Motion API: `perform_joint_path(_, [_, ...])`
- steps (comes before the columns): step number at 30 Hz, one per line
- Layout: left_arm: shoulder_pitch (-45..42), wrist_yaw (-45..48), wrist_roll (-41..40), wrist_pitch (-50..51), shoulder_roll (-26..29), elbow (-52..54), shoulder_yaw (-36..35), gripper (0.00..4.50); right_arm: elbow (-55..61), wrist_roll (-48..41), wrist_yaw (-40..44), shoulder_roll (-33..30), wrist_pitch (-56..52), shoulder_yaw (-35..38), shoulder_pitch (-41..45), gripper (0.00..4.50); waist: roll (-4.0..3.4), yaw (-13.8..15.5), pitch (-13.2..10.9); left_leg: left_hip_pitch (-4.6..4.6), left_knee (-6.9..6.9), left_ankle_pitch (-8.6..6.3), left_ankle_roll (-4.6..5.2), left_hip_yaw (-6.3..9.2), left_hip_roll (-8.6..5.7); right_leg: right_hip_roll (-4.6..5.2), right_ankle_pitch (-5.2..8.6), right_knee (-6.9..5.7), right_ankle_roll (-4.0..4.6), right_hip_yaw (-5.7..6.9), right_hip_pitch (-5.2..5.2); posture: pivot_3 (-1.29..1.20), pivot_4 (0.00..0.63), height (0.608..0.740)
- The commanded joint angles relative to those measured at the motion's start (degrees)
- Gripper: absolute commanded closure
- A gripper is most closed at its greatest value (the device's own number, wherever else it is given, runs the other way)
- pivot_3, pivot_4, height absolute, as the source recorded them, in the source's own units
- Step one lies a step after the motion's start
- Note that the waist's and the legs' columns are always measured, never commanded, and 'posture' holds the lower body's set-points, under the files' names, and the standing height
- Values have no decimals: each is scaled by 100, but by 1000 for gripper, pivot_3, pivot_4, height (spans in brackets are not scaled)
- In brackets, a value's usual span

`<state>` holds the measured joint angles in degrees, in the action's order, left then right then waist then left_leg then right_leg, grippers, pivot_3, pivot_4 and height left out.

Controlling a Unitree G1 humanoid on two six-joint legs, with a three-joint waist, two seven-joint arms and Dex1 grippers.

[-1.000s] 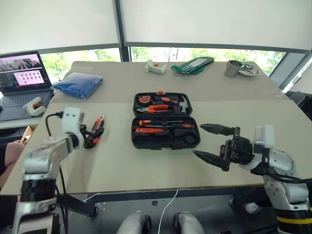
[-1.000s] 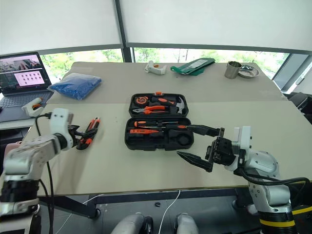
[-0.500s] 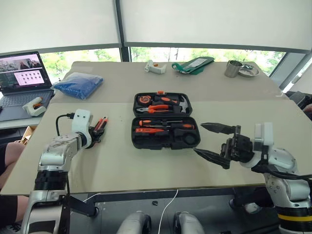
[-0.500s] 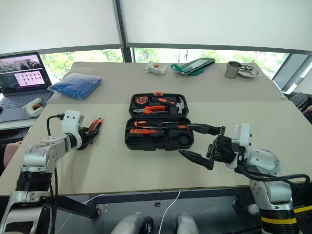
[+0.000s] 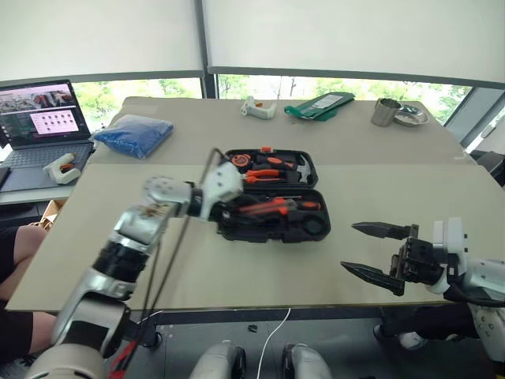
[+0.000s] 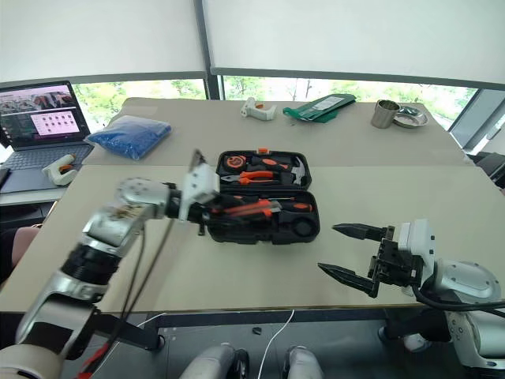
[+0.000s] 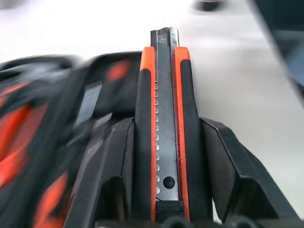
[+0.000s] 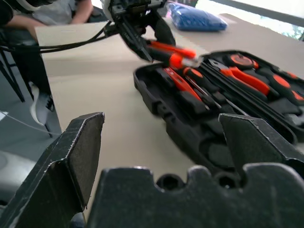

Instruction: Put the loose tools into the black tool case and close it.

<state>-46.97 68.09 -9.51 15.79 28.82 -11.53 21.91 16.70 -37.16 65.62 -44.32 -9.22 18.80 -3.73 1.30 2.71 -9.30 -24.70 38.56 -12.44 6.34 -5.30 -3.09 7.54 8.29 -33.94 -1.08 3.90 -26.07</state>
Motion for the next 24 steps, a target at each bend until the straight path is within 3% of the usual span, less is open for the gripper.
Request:
perform_joint_path(1, [-508, -44, 617, -571, -306, -837, 322, 2908, 288, -2, -100, -150, -18, 334, -108, 0, 0, -14, -1, -4, 9, -3, 6, 0, 5, -2, 0, -4, 2, 2, 0, 0, 150, 740])
perform_joint_path(6, [-762, -128, 958, -730, -560, -1489, 356, 2908, 385, -53, -285, -252, -125, 548, -116, 0, 0, -31, -1, -12, 41, -39, 68, 8, 9, 0, 21, -5, -46, 4, 4, 0, 150, 740])
perform_joint_path(18, [-808, 246, 1427, -523, -459, -1610, 494, 2908, 531, -159, -426, -284, -381, 598, -68, 0, 0, -25, -1, -18, 46, -41, 72, 10, 9, 2, 14, -6, -45, 9, 2, 0, 150, 740])
perform_joint_path(24, [-938, 115, 1439, -563, -709, -1840, 357, 2908, 469, -146, -426, -261, -431, 515, 94, 0, 0, -6, -1, -19, 50, -42, 74, 11, 9, 1, 15, -5, -48, 10, 3, 0, 150, 740])
